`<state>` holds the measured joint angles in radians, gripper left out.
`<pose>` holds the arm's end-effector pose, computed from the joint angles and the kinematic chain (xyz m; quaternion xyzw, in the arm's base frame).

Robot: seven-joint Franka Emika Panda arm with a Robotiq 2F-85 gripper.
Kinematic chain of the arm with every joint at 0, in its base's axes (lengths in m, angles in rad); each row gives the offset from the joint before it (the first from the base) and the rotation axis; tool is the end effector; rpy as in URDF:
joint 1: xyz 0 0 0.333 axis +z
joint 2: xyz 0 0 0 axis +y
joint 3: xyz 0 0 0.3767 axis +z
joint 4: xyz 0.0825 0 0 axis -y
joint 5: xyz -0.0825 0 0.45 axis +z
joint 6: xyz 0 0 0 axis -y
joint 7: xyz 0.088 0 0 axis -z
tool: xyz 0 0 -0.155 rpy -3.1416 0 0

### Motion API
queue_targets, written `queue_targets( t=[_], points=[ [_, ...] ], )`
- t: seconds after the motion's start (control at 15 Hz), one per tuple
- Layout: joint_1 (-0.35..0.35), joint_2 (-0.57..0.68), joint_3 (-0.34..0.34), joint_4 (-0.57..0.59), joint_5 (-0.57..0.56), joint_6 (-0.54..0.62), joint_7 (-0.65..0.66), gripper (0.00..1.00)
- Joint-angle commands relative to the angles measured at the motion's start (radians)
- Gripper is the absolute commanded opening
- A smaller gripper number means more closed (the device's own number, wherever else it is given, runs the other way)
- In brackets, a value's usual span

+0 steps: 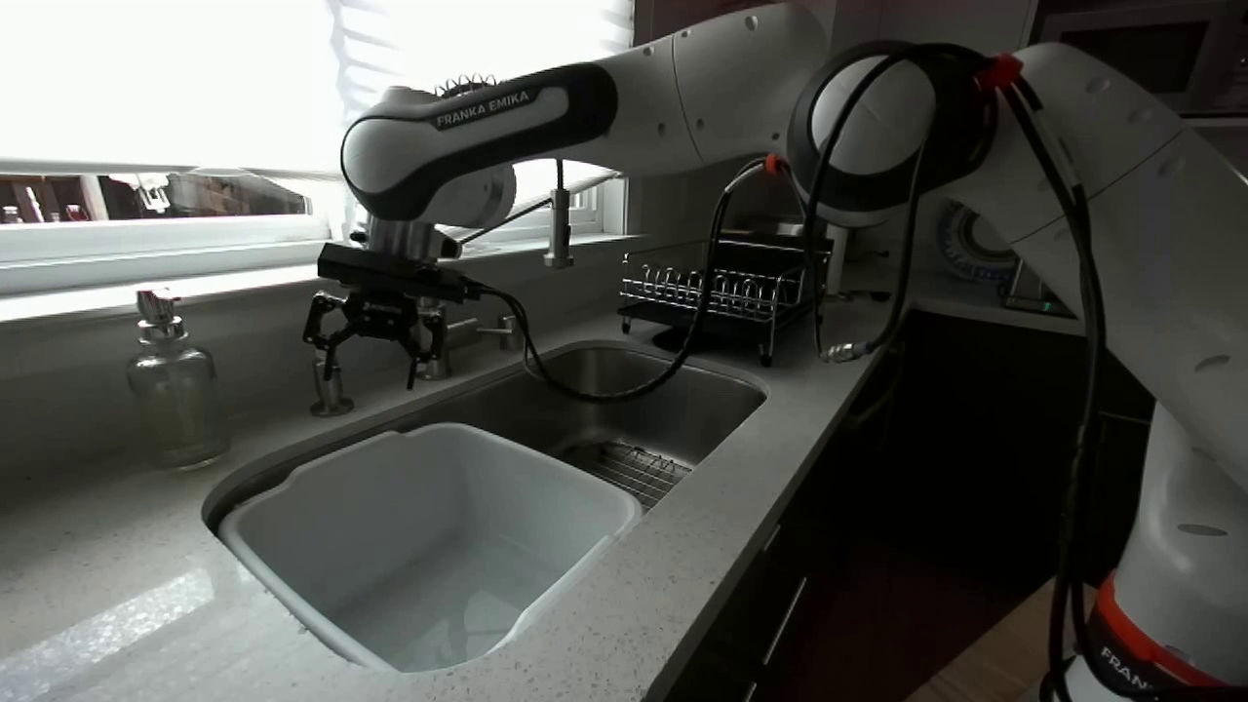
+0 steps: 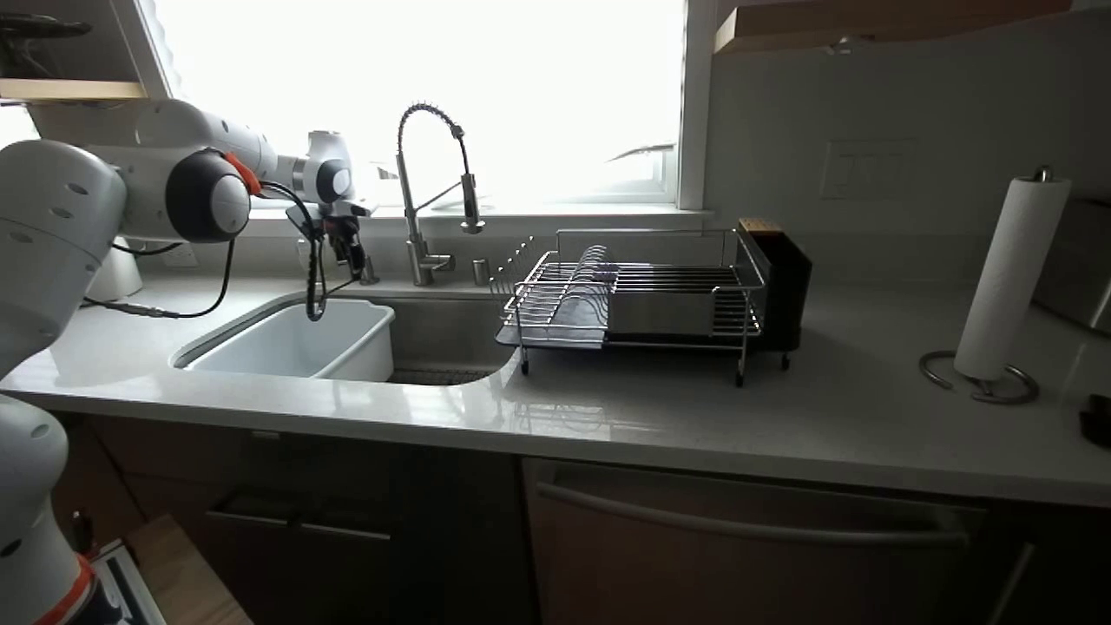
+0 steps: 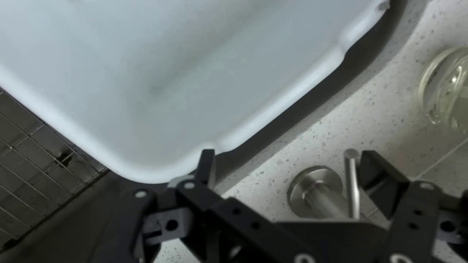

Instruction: Rotate the sink soap dispenser anticlockwise once and press it downwards from the top

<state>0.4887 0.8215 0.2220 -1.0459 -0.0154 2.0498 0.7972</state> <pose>0.7246 0.5354 0.3508 -0.9891 0.0823 -0.0248 0.1192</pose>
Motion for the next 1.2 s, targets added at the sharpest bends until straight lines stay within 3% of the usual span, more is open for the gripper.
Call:
queue_targets(
  t=[0.0, 0.27, 0.67, 0.93, 1.0, 1.07, 1.13],
  points=[
    [0.001, -0.011, 0.025, 0.032, 0.004, -0.027, -0.059, 1.00],
    [0.041, -0.011, -0.006, 0.100, -0.098, -0.057, -0.126, 1.00],
    [0.025, -0.014, 0.011, 0.075, -0.065, -0.020, -0.092, 1.00],
    [0.024, 0.021, 0.008, 0.111, -0.100, 0.005, -0.222, 1.00],
    [0.025, 0.025, 0.004, 0.114, -0.111, 0.012, -0.256, 0.75],
    [0.023, 0.030, 0.010, 0.116, -0.113, 0.025, -0.301, 0.74],
    [0.027, 0.034, 0.010, 0.121, -0.122, 0.038, -0.344, 0.66]
  ],
)
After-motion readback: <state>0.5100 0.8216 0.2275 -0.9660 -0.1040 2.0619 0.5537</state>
